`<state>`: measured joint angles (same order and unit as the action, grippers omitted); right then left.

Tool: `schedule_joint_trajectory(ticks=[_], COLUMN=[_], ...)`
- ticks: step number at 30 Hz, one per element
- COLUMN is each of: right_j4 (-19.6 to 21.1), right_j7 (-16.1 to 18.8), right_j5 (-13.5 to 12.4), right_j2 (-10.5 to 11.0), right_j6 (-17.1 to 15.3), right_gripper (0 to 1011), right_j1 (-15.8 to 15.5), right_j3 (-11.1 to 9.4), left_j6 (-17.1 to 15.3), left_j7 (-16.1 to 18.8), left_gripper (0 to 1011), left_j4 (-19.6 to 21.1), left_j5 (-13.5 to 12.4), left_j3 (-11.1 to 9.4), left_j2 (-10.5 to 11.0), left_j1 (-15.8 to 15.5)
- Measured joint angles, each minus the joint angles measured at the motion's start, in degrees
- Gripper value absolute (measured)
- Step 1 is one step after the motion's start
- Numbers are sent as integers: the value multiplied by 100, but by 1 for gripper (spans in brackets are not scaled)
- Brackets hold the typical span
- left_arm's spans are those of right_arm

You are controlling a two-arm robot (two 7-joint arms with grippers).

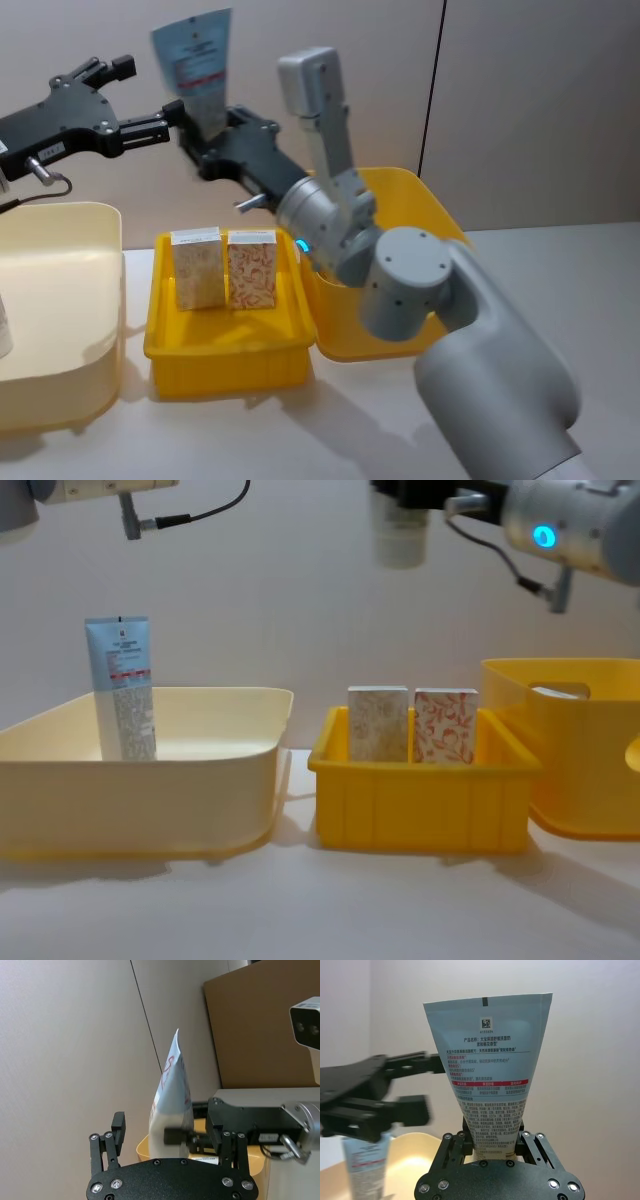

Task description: Bimanual collaborative sorting of washing and personal care products

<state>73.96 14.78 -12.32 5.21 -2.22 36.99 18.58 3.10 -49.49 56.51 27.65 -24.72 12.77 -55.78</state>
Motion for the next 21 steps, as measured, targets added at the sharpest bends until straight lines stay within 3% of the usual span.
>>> schedule_joint_trajectory(ticks=[13, 21], right_j4=[-95, -128], right_j7=[-290, -620], right_j5=[202, 348], right_j2=[450, 592], right_j6=[191, 137], right_gripper=[430, 430], right_j1=[-14, -90], right_j3=[-481, -731], left_j6=[3, 3], left_j7=[0, 0], left_gripper=[1003, 1003], left_j4=[0, 0], left_j5=[0, 0], left_j3=[-1, -1], left_j2=[0, 0], left_j1=[0, 0])
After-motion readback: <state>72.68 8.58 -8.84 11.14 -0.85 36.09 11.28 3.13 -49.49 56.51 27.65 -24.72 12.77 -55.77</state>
